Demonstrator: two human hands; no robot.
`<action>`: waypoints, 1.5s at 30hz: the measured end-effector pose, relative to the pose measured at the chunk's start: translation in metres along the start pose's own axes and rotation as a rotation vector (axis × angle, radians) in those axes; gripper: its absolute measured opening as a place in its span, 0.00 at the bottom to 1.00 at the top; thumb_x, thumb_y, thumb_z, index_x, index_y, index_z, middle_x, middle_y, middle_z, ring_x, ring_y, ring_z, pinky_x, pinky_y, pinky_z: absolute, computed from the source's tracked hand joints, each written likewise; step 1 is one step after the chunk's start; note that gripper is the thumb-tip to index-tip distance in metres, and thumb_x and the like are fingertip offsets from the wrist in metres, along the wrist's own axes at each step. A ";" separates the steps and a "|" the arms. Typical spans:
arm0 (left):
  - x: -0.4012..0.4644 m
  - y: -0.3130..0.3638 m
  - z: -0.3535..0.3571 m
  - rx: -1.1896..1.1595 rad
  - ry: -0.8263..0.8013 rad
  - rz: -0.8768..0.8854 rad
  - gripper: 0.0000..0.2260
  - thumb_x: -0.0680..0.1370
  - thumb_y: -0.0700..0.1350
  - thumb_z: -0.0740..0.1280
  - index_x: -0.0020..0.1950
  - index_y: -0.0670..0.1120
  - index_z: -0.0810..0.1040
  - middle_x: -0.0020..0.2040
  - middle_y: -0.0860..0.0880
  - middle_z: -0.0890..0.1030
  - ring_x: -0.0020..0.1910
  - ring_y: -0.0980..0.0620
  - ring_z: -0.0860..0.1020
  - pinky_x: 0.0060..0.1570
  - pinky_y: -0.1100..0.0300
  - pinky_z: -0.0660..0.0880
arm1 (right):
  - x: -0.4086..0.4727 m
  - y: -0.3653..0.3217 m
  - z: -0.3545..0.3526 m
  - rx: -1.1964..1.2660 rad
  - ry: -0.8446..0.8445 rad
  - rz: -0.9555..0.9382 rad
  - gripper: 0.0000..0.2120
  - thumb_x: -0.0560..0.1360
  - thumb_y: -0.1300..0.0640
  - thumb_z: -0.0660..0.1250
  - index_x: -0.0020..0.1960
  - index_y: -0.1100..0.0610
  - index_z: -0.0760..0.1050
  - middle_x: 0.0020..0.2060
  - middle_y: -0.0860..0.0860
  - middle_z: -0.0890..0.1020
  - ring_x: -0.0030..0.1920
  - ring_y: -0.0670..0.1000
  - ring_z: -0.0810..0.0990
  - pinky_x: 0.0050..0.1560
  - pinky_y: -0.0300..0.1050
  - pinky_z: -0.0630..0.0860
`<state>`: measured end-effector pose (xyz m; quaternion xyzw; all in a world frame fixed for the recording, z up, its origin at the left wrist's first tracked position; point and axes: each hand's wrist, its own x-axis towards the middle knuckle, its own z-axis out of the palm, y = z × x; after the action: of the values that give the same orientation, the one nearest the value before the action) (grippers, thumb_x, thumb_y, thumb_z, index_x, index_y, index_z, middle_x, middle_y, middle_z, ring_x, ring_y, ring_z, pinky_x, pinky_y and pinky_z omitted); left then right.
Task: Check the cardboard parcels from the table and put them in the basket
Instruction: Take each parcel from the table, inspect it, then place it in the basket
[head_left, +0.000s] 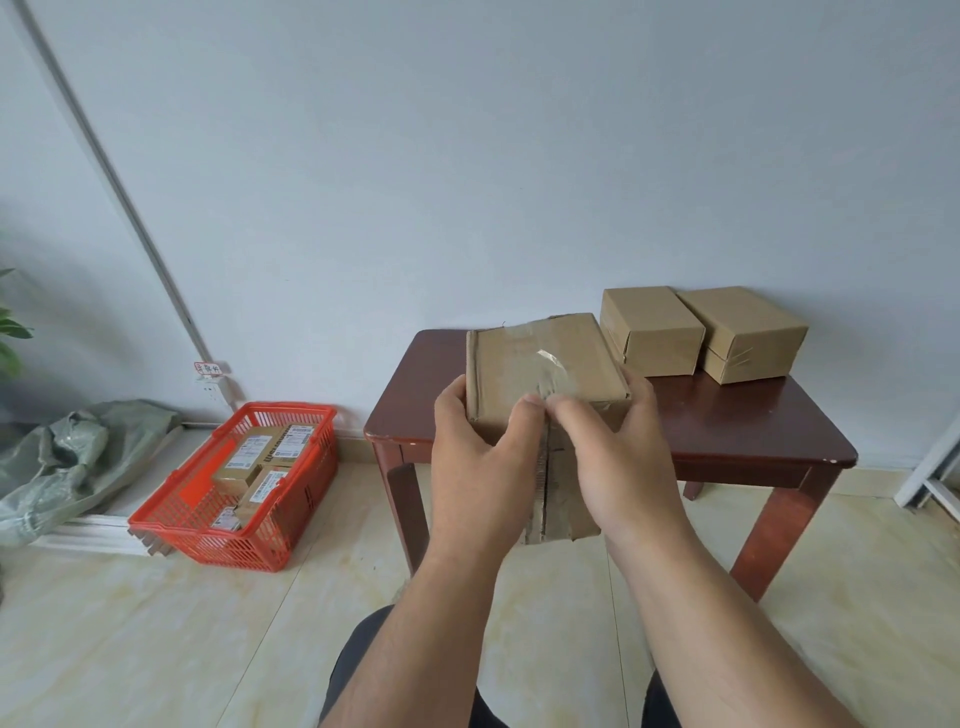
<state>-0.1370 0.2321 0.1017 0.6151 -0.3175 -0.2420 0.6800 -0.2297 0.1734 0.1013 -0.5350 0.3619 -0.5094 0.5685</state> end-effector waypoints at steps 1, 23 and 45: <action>-0.001 -0.001 0.000 0.006 -0.019 0.004 0.12 0.80 0.49 0.72 0.59 0.62 0.73 0.46 0.61 0.85 0.45 0.64 0.83 0.41 0.68 0.78 | 0.001 -0.001 0.000 0.013 0.005 0.014 0.20 0.74 0.57 0.75 0.62 0.42 0.75 0.51 0.43 0.87 0.47 0.40 0.86 0.48 0.45 0.83; -0.001 -0.008 0.001 0.052 0.038 0.100 0.22 0.79 0.49 0.76 0.69 0.54 0.72 0.55 0.61 0.82 0.53 0.67 0.82 0.49 0.69 0.79 | 0.003 0.008 0.000 -0.058 0.086 -0.031 0.19 0.75 0.47 0.79 0.59 0.43 0.71 0.50 0.40 0.84 0.43 0.33 0.82 0.42 0.35 0.75; 0.020 -0.021 -0.004 0.117 0.160 0.147 0.22 0.75 0.60 0.76 0.65 0.58 0.73 0.62 0.55 0.79 0.61 0.56 0.80 0.57 0.49 0.82 | 0.012 0.023 0.004 -0.123 0.082 -0.032 0.20 0.75 0.46 0.78 0.61 0.46 0.72 0.53 0.44 0.83 0.46 0.39 0.84 0.37 0.32 0.78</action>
<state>-0.1187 0.2180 0.0831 0.6462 -0.3200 -0.1223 0.6819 -0.2188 0.1606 0.0810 -0.5532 0.4070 -0.5169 0.5111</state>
